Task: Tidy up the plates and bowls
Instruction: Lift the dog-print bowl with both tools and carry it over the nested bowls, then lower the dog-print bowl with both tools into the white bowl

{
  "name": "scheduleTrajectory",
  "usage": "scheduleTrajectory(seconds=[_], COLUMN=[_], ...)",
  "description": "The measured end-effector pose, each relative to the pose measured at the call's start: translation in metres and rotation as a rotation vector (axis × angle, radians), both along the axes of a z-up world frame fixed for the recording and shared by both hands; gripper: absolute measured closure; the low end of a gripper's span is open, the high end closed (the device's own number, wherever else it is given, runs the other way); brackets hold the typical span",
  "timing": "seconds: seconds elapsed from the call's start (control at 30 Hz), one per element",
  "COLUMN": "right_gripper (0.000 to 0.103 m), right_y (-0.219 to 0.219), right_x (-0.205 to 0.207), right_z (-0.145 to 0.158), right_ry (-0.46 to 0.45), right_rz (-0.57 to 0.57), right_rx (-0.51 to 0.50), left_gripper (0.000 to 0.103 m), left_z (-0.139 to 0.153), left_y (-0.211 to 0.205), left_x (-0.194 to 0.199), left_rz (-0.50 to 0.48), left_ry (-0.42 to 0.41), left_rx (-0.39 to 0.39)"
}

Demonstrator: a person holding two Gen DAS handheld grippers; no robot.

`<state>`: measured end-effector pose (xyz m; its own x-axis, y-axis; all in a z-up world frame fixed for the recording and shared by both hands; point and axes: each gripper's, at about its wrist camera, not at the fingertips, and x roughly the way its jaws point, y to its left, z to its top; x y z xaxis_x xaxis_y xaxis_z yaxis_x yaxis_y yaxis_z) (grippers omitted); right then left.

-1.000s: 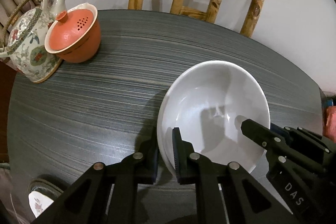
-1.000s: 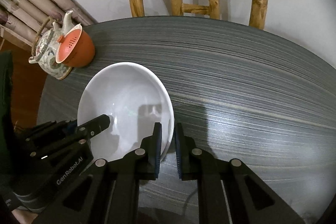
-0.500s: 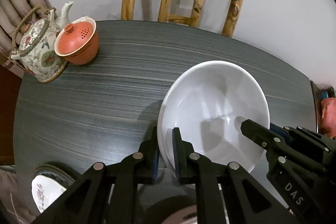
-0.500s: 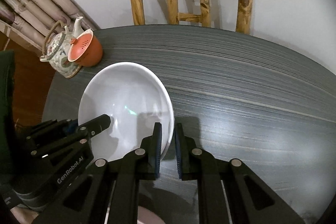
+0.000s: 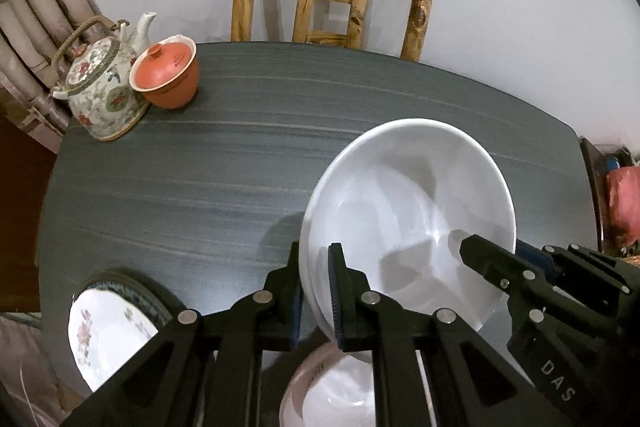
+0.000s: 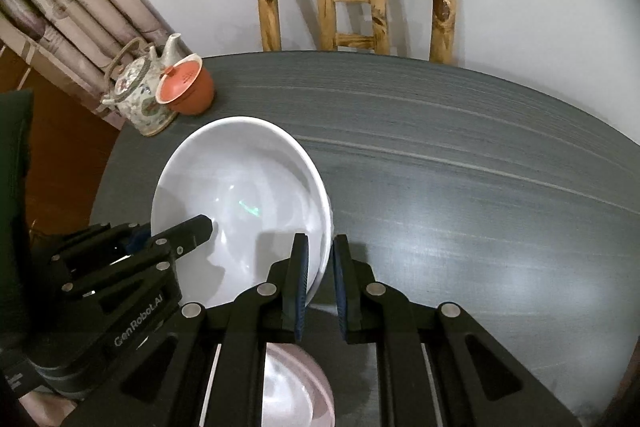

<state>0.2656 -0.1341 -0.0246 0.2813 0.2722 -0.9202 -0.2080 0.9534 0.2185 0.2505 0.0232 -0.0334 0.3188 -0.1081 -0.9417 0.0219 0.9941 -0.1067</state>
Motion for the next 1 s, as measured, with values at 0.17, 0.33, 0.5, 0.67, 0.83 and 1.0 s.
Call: scheduleTrajectory(seconds=[0.17,0.33,0.5,0.67,0.83,1.0], right_gripper=[0.091,0.091,0.091,0.091,0.091,0.090], right_y=[-0.002,-0.002,-0.001,-0.001,-0.003,-0.003], right_x=[-0.024,-0.047,-0.071,-0.093,-0.109,-0.125], right_z=[0.004,0.008,0.012,0.014,0.015,0.016], right_ry=[0.003,0.003,-0.001,-0.004,-0.003,-0.009], right_rz=[-0.004,-0.005,-0.008,-0.005,-0.009,-0.011], right_rx=[0.005,0.002,-0.002,-0.004,-0.004,-0.008], left_gripper=[0.092,0.092,0.092,0.092,0.092,0.092], left_z=[0.003,0.004,0.008,0.009,0.010,0.005], left_y=[0.000,0.002,0.000,-0.001,-0.005,-0.009], left_x=[-0.021,-0.044,-0.066,-0.084,-0.099,-0.110], left_rz=[-0.006,-0.008,-0.015,-0.019,-0.026,-0.034], left_ry=[0.001,0.001,-0.007,-0.007,-0.008,0.003], left_rx=[-0.001,-0.004,0.002,0.004,0.002,0.005])
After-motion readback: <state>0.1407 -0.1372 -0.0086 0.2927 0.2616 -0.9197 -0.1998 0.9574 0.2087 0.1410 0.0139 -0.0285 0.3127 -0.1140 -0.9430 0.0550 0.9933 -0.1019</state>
